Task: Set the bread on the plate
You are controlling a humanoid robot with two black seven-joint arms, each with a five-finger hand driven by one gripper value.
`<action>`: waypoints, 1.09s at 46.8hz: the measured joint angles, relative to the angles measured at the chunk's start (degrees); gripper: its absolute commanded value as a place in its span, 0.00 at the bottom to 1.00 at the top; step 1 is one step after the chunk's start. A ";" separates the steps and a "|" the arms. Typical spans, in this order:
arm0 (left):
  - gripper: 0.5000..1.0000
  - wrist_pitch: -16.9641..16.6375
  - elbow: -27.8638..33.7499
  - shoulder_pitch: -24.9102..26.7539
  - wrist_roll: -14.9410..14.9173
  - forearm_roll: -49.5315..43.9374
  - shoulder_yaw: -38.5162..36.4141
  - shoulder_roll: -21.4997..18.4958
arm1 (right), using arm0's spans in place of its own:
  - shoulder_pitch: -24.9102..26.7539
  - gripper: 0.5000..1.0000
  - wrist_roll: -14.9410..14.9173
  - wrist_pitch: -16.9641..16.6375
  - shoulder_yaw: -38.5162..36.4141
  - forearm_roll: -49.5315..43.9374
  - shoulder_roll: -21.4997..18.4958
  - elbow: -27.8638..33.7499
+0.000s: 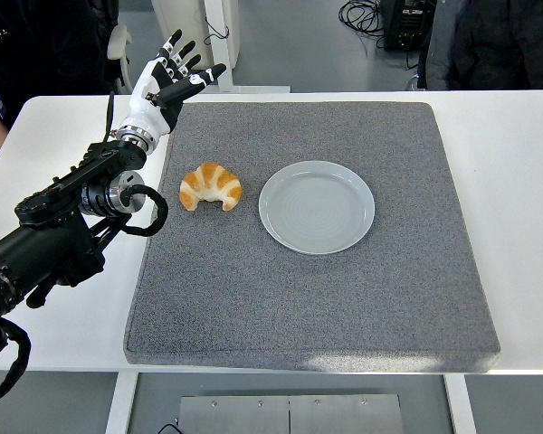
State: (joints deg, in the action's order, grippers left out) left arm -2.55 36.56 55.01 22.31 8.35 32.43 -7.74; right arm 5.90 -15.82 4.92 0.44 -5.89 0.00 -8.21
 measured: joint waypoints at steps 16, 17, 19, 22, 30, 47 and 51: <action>0.95 0.00 0.00 0.00 0.00 0.18 -0.05 0.09 | 0.00 1.00 0.00 0.00 0.00 0.00 0.00 -0.03; 0.95 0.00 0.00 0.00 0.00 0.18 -0.05 0.09 | 0.00 1.00 0.00 0.00 0.00 0.00 0.00 -0.03; 0.95 0.00 0.00 0.00 -0.02 0.18 -0.04 0.09 | -0.01 1.00 0.00 0.00 0.00 0.00 0.00 -0.02; 0.95 0.00 0.00 0.00 -0.05 0.18 -0.02 0.09 | -0.01 1.00 0.00 0.00 0.00 0.00 0.00 -0.02; 0.95 0.00 0.00 -0.02 -0.06 0.18 0.00 0.09 | -0.01 1.00 0.00 0.00 0.00 0.00 0.00 -0.04; 0.95 0.03 0.00 -0.06 -0.06 0.18 0.00 0.09 | -0.01 1.00 0.00 0.00 0.00 0.00 0.00 -0.04; 0.95 0.03 0.00 -0.06 -0.06 0.18 0.00 0.09 | -0.01 1.00 0.00 0.00 0.00 0.00 0.00 -0.04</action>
State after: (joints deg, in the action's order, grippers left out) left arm -2.52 36.56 54.95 22.25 8.53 32.43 -7.64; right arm 5.89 -15.82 4.92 0.44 -5.89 0.00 -8.26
